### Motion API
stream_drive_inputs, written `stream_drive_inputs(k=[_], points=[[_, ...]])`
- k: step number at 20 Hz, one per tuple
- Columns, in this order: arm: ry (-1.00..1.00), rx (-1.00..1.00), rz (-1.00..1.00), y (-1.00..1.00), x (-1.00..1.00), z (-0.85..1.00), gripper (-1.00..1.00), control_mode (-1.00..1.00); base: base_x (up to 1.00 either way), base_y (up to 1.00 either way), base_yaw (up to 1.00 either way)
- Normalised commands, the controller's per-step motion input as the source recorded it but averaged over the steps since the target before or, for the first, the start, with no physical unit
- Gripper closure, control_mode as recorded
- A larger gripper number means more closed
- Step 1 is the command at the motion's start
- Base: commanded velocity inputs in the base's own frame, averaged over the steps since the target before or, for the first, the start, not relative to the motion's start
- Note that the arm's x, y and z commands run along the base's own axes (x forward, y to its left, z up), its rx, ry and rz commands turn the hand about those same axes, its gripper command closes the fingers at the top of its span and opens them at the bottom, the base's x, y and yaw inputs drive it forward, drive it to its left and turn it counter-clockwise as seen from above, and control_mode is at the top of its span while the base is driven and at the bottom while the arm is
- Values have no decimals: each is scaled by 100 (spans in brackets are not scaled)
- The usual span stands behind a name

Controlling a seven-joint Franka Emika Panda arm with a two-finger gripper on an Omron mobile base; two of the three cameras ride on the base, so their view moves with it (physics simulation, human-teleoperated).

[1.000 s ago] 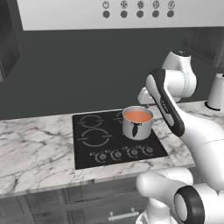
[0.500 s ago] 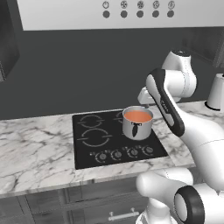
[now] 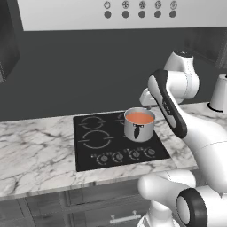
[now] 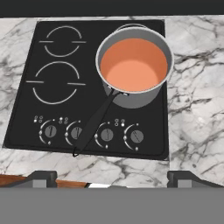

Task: Wait until the marinara sauce is simmered to a deep red color and then turn off the stove.

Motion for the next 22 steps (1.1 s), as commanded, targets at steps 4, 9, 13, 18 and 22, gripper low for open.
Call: stream_drive_inputs(k=[4,9,13,18,22], points=[[0,0,0,0,0,0,-100,-100,0,0,0],[0,0,0,0,0,0,-100,-100,0,0,0],[0,0,0,0,0,0,-100,-100,0,0,0],[0,0,0,0,0,0,-100,-100,0,0,0],[0,0,0,0,0,0,-100,-100,0,0,0]])
